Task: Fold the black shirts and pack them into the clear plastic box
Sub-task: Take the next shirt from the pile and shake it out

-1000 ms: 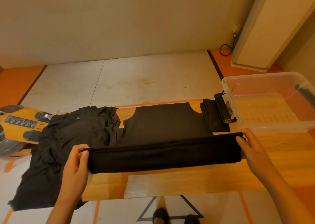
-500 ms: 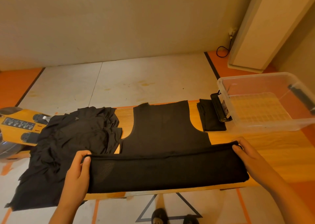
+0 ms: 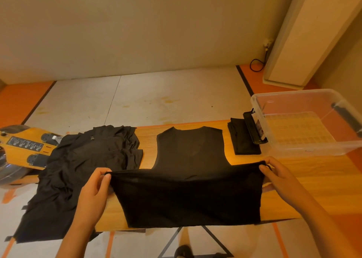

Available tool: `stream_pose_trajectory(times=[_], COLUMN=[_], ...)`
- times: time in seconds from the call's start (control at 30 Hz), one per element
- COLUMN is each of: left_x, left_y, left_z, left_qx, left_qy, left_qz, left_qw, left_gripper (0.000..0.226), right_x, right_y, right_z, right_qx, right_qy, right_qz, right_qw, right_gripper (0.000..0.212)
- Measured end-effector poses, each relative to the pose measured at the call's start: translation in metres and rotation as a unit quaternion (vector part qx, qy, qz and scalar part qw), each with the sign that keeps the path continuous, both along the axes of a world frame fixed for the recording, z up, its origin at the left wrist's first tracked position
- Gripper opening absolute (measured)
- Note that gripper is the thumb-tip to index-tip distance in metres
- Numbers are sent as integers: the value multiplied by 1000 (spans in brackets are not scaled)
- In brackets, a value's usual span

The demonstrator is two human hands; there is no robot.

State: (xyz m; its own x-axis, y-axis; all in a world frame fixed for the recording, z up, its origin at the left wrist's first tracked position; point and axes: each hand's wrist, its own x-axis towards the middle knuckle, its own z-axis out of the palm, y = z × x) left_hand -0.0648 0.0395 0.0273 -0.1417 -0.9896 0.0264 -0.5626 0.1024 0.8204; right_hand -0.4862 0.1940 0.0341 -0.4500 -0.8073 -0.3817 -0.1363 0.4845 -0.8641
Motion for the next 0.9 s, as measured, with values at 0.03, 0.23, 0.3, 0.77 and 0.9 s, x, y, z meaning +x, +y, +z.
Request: stream_pose_trajectory(times=[0.03,0.23,0.3,0.77,0.9], left_x=[0,-37,-65,-187,-131], left_y=[-5,-42,-59,-21,6], left_z=[0,28,43,-12,-64], left_qx=[-13,-59,-48,53,69], left_qy=[-7,-16,3,-102,-144], left_qz=[2,-2,-31,-370,-242], left_qw=[1000,998,998,922,957], left_gripper=[13,15,15,47,31], right_x=[-2,3,20,145,90], right_y=[-3,-24,-25,-18,-32], right_z=[2,21,27,-44,-75], right_qx=[-8,-54,-37,94,92], right_qy=[1,4,-35,-99,23], right_qz=[-3,-36,-31,258,141], right_qw=[1000,998,998,957,985], right_gripper=[14,15,18,22,16])
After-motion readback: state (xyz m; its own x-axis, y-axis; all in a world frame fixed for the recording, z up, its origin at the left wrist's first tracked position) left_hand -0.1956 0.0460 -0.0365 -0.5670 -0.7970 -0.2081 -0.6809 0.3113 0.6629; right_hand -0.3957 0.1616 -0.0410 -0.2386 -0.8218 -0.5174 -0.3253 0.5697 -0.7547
